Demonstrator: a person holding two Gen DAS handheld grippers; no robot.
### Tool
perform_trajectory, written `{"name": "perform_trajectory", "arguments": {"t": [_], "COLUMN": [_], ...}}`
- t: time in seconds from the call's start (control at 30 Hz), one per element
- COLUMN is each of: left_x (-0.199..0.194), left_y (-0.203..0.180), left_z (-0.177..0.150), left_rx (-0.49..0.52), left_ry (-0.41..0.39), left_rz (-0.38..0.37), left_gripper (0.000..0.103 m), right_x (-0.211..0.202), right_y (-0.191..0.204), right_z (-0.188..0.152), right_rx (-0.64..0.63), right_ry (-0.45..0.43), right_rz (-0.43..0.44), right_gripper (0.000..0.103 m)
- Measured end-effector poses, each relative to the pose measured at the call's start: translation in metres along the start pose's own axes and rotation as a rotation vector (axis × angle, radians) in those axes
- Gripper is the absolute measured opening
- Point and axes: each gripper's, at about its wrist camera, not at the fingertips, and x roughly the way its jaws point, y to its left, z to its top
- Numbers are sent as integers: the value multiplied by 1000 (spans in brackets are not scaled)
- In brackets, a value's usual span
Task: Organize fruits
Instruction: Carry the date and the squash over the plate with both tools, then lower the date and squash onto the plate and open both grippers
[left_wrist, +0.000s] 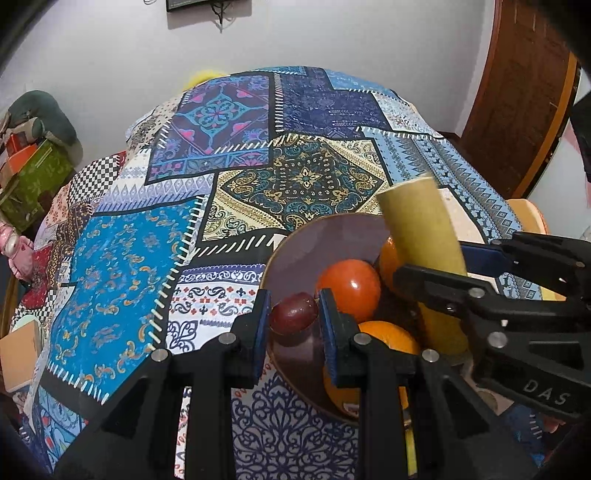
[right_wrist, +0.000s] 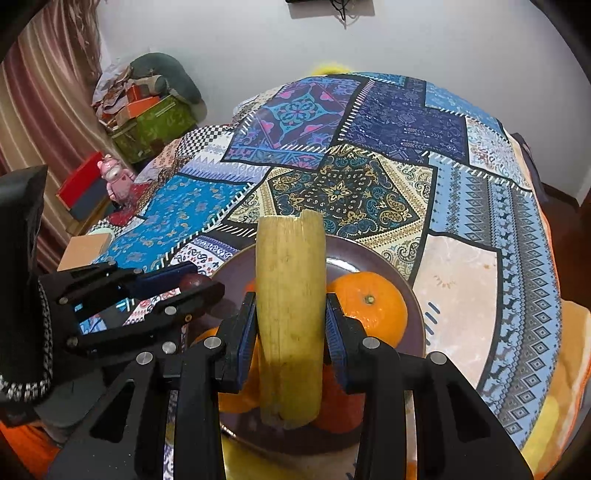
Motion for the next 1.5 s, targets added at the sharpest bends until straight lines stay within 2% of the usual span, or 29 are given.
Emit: {"name": "perform_trajectory", "arguments": {"t": [0.3, 0.53, 0.67, 0.87, 1.13, 1.3, 1.5], "left_x": [13, 15, 0, -35, -97, -120, -122], "left_y": [2, 0, -2, -7, -14, -20, -31], "left_z": [0, -2, -2, -3, -18, -36, -66], "left_rx": [-6, -5, -19, -22, 2, 5, 11], "left_ry": [22, 33, 9, -32, -103, -104, -54], "left_rz": [2, -7, -20, -31, -36, -49, -65], "left_gripper": [26, 31, 41, 44, 49, 50, 50], "right_x": [9, -12, -32, -66, -113, -127, -125], "right_y": [-2, -3, -5, -5, -8, -16, -33], "right_z": [-1, -1, -2, -11, -33, -55, -90], "right_rx": [4, -29, -35, -31, -50, -42, 7], "right_ry": [18, -37, -68, -113, -174, -166, -102], "right_rz": [21, -1, -9, -13, -68, -100, -114], "right_gripper": [33, 33, 33, 33, 35, 36, 39]}}
